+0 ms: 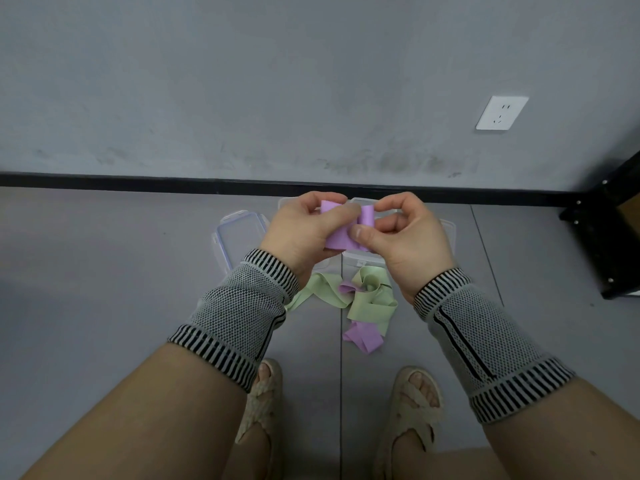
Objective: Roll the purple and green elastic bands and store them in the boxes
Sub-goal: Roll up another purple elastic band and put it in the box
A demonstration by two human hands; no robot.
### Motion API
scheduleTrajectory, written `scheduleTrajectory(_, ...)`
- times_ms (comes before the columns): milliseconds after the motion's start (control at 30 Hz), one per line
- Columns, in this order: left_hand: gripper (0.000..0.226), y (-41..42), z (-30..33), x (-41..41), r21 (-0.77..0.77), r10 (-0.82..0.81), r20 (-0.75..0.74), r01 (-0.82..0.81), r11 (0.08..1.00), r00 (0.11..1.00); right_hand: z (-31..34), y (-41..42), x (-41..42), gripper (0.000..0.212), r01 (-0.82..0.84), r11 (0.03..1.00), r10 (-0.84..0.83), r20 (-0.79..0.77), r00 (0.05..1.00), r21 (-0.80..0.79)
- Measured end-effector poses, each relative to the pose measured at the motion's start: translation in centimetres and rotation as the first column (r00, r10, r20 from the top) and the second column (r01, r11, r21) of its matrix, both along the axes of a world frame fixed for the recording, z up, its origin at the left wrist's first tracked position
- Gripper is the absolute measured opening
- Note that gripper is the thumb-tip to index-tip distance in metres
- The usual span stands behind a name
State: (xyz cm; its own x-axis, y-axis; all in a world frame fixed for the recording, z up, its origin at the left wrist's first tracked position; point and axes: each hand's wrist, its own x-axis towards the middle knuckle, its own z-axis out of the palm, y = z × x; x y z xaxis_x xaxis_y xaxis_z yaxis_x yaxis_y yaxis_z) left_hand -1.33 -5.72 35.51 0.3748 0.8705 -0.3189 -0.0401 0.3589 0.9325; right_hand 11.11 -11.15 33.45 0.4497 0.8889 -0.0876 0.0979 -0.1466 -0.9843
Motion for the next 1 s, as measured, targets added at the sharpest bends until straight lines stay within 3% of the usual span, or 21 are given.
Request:
scheduleTrajectory(133,0.027,0.1,-0.2,0.0,-0.001,0.014,-0.012,-0.014,1.0,1.0,0.2,0.0,-0.5,0.038,-0.012,1.0,0.011,0.076,0.997,0.004)
scheduleTrajectory(267,0.023,0.2,-0.3,-0.2,0.031,0.009,-0.041,-0.008,0.999,0.999,0.4,-0.1,-0.7,0.043,-0.068,0.998,0.068,0.134,0.989,-0.005)
scheduleTrajectory(433,0.021,0.7,-0.5,-0.9,0.043,0.01,-0.092,-0.006,0.999,0.996,0.2,-1.0,0.4,0.087,-0.286,0.956,0.287,0.386,0.877,-0.06)
scheduleTrajectory(500,0.022,0.7,-0.5,-1.1,0.026,-0.018,-0.093,0.02,0.999,0.996,0.0,-1.2,0.5,0.086,-0.304,0.95,0.299,0.459,0.837,-0.066)
scheduleTrajectory(600,0.026,0.5,-0.5,-1.0,0.014,-0.044,-0.088,0.045,0.999,0.995,-0.2,-0.9,0.1,0.068,-0.294,0.955,0.271,0.526,0.806,-0.042)
scheduleTrajectory(800,0.02,0.5,-0.6,-1.1,-0.03,-0.065,-0.062,0.063,0.998,0.996,-0.3,-0.8,0.5,0.054,-0.238,0.971,0.221,0.473,0.853,-0.024)
scheduleTrajectory(1000,0.017,0.8,-0.7,-1.6,-0.09,-0.054,-0.011,0.053,0.995,0.998,0.1,-0.8,0.9,0.048,-0.231,0.969,0.192,0.313,0.93,0.091)
